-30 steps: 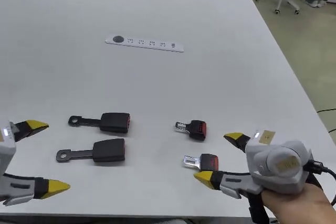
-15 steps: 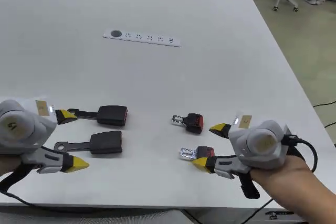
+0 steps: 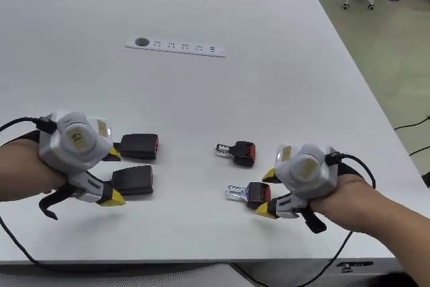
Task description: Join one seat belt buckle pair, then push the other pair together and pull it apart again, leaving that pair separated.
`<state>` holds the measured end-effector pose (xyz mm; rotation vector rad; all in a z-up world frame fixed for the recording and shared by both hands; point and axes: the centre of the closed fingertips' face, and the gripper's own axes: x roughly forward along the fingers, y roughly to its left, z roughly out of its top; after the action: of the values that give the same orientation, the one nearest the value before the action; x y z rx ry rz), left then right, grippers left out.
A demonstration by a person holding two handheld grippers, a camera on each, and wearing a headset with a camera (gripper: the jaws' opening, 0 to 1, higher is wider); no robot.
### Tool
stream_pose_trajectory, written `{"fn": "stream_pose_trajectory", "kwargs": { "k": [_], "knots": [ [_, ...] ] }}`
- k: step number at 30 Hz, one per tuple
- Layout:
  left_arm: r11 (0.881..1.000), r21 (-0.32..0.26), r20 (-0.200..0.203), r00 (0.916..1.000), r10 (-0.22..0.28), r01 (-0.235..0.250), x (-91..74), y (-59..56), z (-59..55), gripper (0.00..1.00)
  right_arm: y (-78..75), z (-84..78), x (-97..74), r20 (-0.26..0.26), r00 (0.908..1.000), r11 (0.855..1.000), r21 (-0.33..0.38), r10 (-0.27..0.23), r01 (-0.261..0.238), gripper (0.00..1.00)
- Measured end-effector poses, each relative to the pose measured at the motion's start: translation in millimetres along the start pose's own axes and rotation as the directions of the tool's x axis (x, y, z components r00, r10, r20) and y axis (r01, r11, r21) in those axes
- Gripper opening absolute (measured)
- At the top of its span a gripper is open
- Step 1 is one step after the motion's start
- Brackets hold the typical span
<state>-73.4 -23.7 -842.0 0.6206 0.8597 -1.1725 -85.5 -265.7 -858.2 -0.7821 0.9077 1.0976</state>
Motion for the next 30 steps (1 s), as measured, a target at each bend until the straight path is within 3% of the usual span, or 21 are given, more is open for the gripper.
{"fn": "stream_pose_trajectory", "kwargs": {
  "k": [2, 6, 8, 13, 17, 20, 21, 24, 30],
  "knots": [
    [0.999, 0.04, -0.019, 0.9993, -0.032, 0.033, 4.8, -0.1, -2.2, 0.48, -2.2, -1.6, 4.1, -0.018, 0.9998, 1.0, -0.011, 0.012, -0.012, 0.38],
    [0.995, 0.061, -0.06, 0.9956, -0.072, 0.075, 8.2, -1.5, -7.2, 0.43, -6.4, -4.0, 9.4, -0.035, 0.9985, 0.999, -0.023, 0.042, -0.043, 0.35],
    [0.995, 0.074, -0.059, 0.996, -0.068, 0.072, 7.7, 1.5, -6.1, 0.4, -11.0, -1.2, 10.4, -0.01, 0.9983, 0.998, -0.004, 0.057, -0.057, 0.34],
    [0.992, 0.097, -0.096, 0.9924, -0.077, 0.086, 11.3, 5.6, -10.4, 0.33, -10.0, -1.0, 12.2, -0.038, 0.9941, 0.993, -0.064, 0.101, -0.103, 0.33],
    [0.987, 0.123, -0.117, 0.989, -0.09, 0.105, 15.9, 4.1, -11.1, 0.32, -9.9, -1.6, 13.2, -0.053, 0.9905, 0.989, -0.07, 0.127, -0.13, 0.32],
    [0.97, 0.217, -0.16, 0.984, -0.079, 0.113, 18.0, 4.3, -15.1, 0.33, -8.7, -1.6, 13.5, -0.069, 0.9884, 0.987, -0.077, 0.135, -0.14, 0.32],
    [0.973, 0.199, -0.158, 0.9839, -0.083, 0.114, 17.6, 2.1, -12.4, 0.33, -8.6, -1.6, 13.9, -0.076, 0.9876, 0.987, -0.079, 0.137, -0.143, 0.32],
    [0.964, 0.23, -0.177, 0.9801, -0.09, 0.131, 17.8, 1.3, -12.5, 0.32, -9.0, -1.4, 14.1, -0.083, 0.986, 0.984, -0.094, 0.145, -0.152, 0.32],
    [0.959, 0.243, -0.215, 0.9719, -0.095, 0.147, 18.6, 3.5, -14.1, 0.32, -8.5, -1.2, 14.7, -0.097, 0.9818, 0.981, -0.093, 0.163, -0.172, 0.33]
  ]
}}
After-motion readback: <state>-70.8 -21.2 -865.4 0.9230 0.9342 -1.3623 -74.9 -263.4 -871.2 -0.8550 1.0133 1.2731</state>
